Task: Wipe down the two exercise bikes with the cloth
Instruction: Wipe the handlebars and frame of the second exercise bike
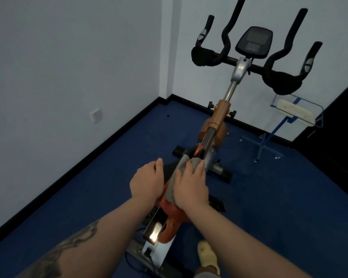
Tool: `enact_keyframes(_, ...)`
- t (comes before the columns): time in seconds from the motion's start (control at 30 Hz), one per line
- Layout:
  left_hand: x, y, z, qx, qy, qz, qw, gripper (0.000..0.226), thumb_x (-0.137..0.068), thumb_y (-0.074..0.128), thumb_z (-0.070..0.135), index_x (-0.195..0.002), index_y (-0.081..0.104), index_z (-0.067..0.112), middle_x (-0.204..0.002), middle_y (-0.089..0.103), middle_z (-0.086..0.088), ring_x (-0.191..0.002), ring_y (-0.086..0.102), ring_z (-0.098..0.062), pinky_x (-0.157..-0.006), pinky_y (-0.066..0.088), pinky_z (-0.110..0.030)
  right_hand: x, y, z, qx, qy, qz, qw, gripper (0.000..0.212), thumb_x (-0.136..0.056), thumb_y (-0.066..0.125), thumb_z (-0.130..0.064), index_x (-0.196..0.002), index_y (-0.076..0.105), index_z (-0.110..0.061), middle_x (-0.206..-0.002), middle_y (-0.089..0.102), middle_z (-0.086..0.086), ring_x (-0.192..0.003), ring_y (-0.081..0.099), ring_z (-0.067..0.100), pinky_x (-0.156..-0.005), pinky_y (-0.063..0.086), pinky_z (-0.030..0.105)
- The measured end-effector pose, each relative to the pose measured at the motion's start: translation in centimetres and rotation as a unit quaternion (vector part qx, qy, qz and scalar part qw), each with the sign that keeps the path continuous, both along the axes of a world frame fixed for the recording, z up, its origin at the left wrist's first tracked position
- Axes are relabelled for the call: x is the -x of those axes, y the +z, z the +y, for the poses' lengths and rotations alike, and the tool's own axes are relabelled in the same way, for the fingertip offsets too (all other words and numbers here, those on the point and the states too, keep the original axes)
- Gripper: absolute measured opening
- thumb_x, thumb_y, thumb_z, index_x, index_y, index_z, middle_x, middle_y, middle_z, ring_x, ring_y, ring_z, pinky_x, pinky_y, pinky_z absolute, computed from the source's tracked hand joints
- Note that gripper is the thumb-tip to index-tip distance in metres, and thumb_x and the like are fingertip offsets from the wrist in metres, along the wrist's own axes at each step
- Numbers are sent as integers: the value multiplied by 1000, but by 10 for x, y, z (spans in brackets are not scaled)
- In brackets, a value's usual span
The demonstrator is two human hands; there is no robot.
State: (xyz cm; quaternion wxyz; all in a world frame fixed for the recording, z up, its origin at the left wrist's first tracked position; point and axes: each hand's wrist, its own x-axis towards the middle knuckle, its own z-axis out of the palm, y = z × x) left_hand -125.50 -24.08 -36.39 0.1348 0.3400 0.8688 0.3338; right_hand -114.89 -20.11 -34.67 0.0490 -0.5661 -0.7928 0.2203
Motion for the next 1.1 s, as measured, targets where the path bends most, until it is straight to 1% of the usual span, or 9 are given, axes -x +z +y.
enact_keyframes(0.07, 0, -2, 0, 0, 2, -2, 1000, 48, -101, 26, 48, -78, 62, 25, -70, 61, 7, -65, 57, -8, -57, 41, -30, 0, 2, 2, 16, -7, 21, 1000, 58, -103, 23, -44, -154, 9, -22, -161, -8, 15, -148, 5, 29, -111, 30, 44)
enact_keyframes(0.2, -1, -4, -2, -7, 2, -1, 1000, 47, -101, 28, 46, -71, 57, 25, -67, 59, 6, -62, 57, -9, -55, 42, -29, -23, -8, -34, -33, 34, 22, 999, 61, -96, 12, -56, -152, 3, -32, -161, -7, 7, -145, 13, 27, -106, 39, 47)
enact_keyframes(0.3, -1, -4, 0, -6, 5, 2, 1000, 46, -101, 28, 47, -71, 57, 26, -66, 59, 5, -61, 57, -8, -54, 42, -28, -27, -11, -32, -48, 28, 15, 998, 62, -95, 10, -56, -151, -3, -33, -160, 5, 9, -140, 27, 28, -105, 40, 49)
enact_keyframes(0.4, -1, -4, 0, -1, 5, 7, 1000, 46, -100, 28, 48, -76, 61, 25, -68, 60, 6, -63, 57, -8, -54, 40, -28, -10, -2, 1, 13, -30, 29, 999, 63, -102, 21, -47, -153, -7, -25, -155, 24, 15, -125, 47, 31, -98, 43, 43)
enact_keyframes(0.47, 0, -5, 0, 2, 5, 3, 1000, 47, -100, 28, 49, -78, 61, 25, -69, 60, 6, -64, 58, -8, -56, 43, -30, -5, 1, 15, 56, -64, 49, 995, 64, -103, 22, -45, -153, -11, -21, -153, 28, 16, -119, 52, 32, -89, 43, 37)
enact_keyframes(0.57, -1, -7, -1, 6, 7, 8, 1000, 47, -100, 27, 50, -76, 60, 25, -68, 59, 7, -63, 56, -7, -53, 38, -28, -17, -3, -5, 22, -34, 61, 997, 65, -100, 17, -51, -153, -9, -26, -152, 29, 12, -117, 52, 28, -81, 46, 33)
enact_keyframes(0.67, 0, -6, 0, 3, 8, 9, 1000, 46, -99, 28, 51, -74, 59, 27, -66, 59, 6, -60, 55, -5, -51, 36, -26, -32, -8, -32, -17, 13, 77, 997, 67, -90, 7, -60, -150, -10, -35, -152, 26, 9, -123, 46, 24, -89, 51, 41)
enact_keyframes(0.93, -1, -7, 0, 3, 10, -3, 1000, 41, -99, 32, 50, -90, 66, 28, -79, 63, 9, -70, 57, -7, -58, 42, -28, 0, 1, 19, 49, -68, 21, 996, 65, -103, 20, -45, -153, -12, -19, -156, 22, 16, -120, 50, 34, -87, 44, 39)
enact_keyframes(1.1, 0, -8, 0, -11, 5, 0, 1000, 38, -98, 35, 50, -93, 67, 30, -74, 59, 15, -67, 53, 1, -56, 41, -24, -27, -7, -28, -31, 42, 49, 997, 66, -92, 6, -57, -152, -6, -32, -160, 8, 9, -134, 34, 27, -99, 46, 43)
